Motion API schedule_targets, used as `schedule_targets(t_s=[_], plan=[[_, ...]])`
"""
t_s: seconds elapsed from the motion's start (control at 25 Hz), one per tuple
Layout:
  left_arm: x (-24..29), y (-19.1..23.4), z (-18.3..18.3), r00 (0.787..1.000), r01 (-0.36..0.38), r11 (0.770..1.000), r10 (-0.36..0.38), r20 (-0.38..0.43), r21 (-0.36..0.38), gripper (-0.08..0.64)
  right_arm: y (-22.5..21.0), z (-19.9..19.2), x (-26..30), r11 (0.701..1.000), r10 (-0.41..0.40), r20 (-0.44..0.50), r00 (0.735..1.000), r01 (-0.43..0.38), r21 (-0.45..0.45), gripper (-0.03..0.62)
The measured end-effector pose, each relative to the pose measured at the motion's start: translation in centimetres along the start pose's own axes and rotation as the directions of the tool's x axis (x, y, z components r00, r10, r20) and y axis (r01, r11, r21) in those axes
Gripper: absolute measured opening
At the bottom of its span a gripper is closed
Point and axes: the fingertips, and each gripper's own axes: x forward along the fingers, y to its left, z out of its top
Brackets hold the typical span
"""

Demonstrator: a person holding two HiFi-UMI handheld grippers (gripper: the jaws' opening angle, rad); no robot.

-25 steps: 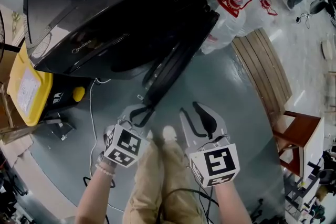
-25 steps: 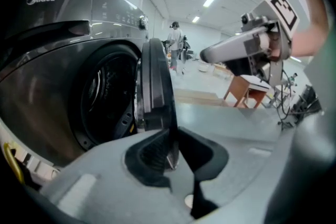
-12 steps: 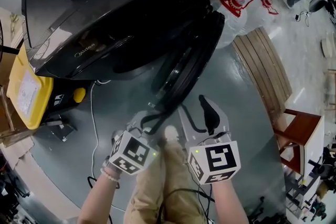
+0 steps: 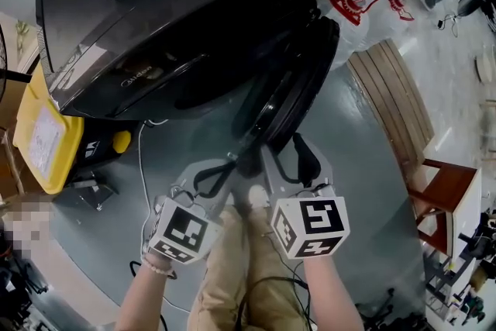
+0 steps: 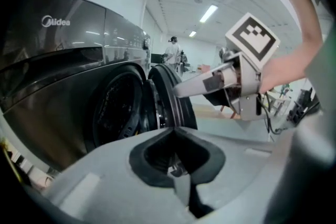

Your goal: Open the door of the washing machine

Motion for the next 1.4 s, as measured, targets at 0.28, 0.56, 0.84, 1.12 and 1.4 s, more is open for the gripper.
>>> schedule_targets(t_s=[0.28,0.56,0.84,1.12,1.4], plan=[[-0.9,0.7,0.3,1.000,-0.029,0.999,0.029,0.004,0.014,-0.005,-0.3,-0.6,0.2,1.000,-0.009,-0.024,1.000,0.009,-0.005,0.222],[-1.3,0.9,0.7,0.999,-0.051,0.999,0.051,0.016,0.006,-0.005,-0.9,-0.8,-0.7,0.998,-0.024,-0.034,0.999,0.022,-0.061,0.216],[-1.0,0.3,1.1,0.998,-0.062,0.998,0.062,0.015,0.005,-0.006,-2.9,-1.7,-2.7,0.995,-0.058,-0.042,0.997,0.055,-0.086,0.189],[-0.6,-0.6,1.9,0.998,-0.058,0.998,0.058,0.031,0.006,-0.006,-5.8,-2.6,-5.0,0.988,-0.130,-0.050,0.990,0.125,-0.087,0.166],[0.0,-1.6,2.2,0.998,-0.053,0.999,0.052,0.025,0.015,-0.005,-10.4,-3.4,-7.3,0.969,-0.232,-0.054,0.971,0.226,-0.098,0.144]])
